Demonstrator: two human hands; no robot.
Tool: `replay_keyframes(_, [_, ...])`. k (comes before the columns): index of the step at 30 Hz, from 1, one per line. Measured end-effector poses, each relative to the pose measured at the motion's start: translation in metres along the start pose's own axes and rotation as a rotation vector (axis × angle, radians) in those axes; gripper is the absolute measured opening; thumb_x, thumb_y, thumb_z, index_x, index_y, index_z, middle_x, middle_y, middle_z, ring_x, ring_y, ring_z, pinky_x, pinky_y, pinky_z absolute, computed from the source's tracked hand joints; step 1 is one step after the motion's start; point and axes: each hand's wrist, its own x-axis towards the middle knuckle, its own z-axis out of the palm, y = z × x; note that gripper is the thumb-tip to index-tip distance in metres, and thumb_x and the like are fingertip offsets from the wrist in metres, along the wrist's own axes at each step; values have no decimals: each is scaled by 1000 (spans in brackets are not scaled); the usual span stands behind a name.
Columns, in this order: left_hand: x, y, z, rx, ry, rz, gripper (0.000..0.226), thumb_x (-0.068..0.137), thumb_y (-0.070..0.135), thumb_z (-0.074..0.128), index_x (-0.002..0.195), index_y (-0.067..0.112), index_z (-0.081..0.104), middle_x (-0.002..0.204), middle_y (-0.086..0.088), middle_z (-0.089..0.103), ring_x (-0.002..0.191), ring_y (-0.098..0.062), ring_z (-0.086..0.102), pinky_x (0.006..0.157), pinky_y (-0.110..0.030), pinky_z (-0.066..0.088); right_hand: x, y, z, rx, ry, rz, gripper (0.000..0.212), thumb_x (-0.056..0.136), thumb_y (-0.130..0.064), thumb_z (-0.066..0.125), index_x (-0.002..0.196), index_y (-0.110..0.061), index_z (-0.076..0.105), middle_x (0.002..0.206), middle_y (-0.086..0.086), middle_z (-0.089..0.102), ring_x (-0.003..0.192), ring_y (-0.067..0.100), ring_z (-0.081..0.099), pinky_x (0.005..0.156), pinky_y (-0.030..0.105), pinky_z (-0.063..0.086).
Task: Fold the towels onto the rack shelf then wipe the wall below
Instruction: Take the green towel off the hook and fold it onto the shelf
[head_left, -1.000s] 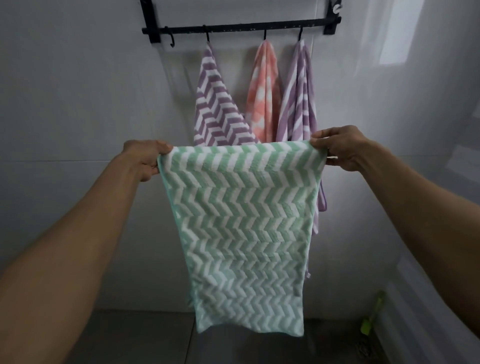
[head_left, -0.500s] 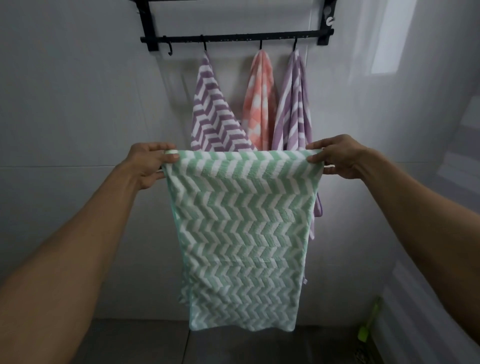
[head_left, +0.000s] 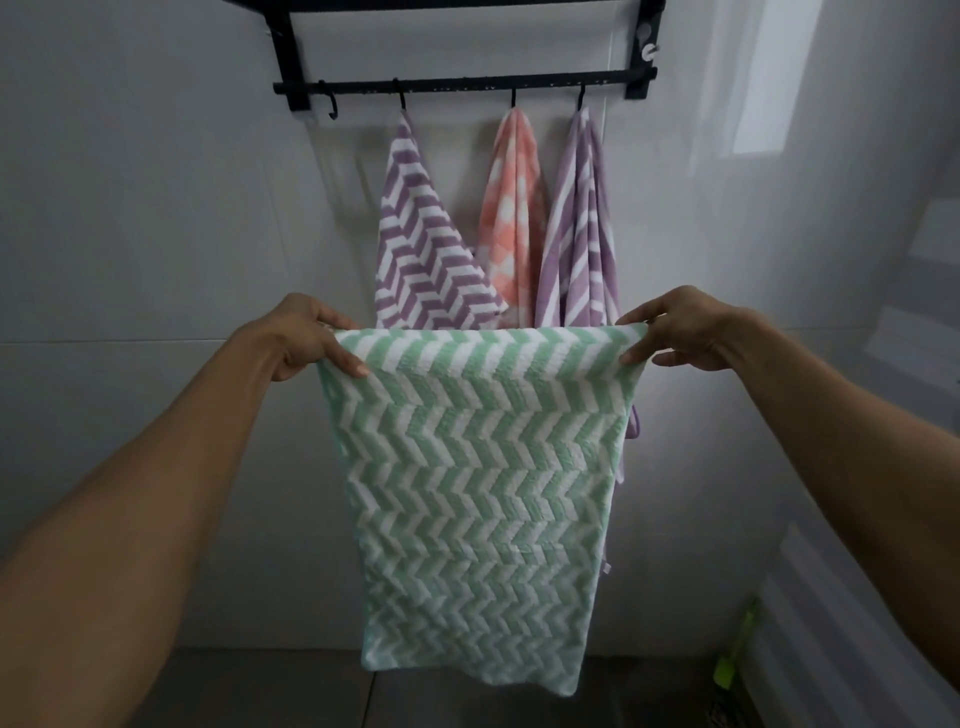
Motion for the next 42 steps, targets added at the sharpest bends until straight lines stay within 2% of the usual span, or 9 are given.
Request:
replay_keyframes(8, [4,-6,14,383,152,46,56,55,-2,94,107,-1,74,99,-13,69,92,-28,62,89,-38,52,6,8,6,-119,38,-26,47,69,6,87,114,-3,75,98,10,70,87,21,60,64,27,53])
replay_keyframes(15, [8,-9,7,532,215,113,37,69,15,91,102,2,78,99,-18,74,98,-34,67,86,-40,55,10,15,10,-118,40,-40,33,81,-14,84,112,-8,75,107,8,70,96,18,59,71,31,53])
replay_keyframes(20, [5,1,-13,56,201,146,33,75,10,85,105,3,74,104,-17,72,85,-23,67,78,-34,57,7,1,1,166,22,-111,16,89,-11,76,103,-9,70,110,12,74,98,25,69,79,37,54])
replay_keyframes(22, [-2,5,-10,-280,114,141,42,72,15,84,111,7,71,109,-10,74,91,-22,72,78,-37,60,5,-6,-6,414,-29,-150,33,83,-16,81,113,-12,69,116,9,74,106,25,69,85,42,55])
replay_keyframes(26, [-17,-31,26,-411,24,-7,62,61,37,84,110,2,70,110,-14,74,98,-29,71,89,-44,55,-2,33,21,250,-153,7,86,43,-36,100,117,-6,69,114,9,76,105,28,72,89,46,57])
replay_keyframes(32, [-3,-22,27,-558,215,-70,31,86,31,77,96,4,68,94,-9,72,65,-19,72,54,-30,58,4,27,22,495,42,-3,58,73,-45,83,111,-2,70,111,12,75,98,29,72,83,43,59])
replay_keyframes(36, [7,-9,16,-572,282,-128,51,85,35,78,117,-1,63,100,-13,70,81,-26,69,72,-37,57,-16,36,31,419,-253,47,76,57,-49,91,117,-7,70,118,12,73,102,27,71,81,39,58])
replay_keyframes(39, [4,-11,14,-607,286,-118,52,87,32,77,120,-4,62,118,-17,69,79,-24,69,73,-35,57,-17,53,41,433,-253,2,64,52,-37,94,102,-1,76,112,17,75,84,21,75,66,30,60])
replay_keyframes(42, [-4,-3,3,-758,-5,62,56,80,41,78,121,4,67,125,-12,69,98,-25,73,75,-35,61,-14,44,33,676,-242,-42,55,72,-41,80,111,-3,74,111,16,76,95,27,75,79,39,61])
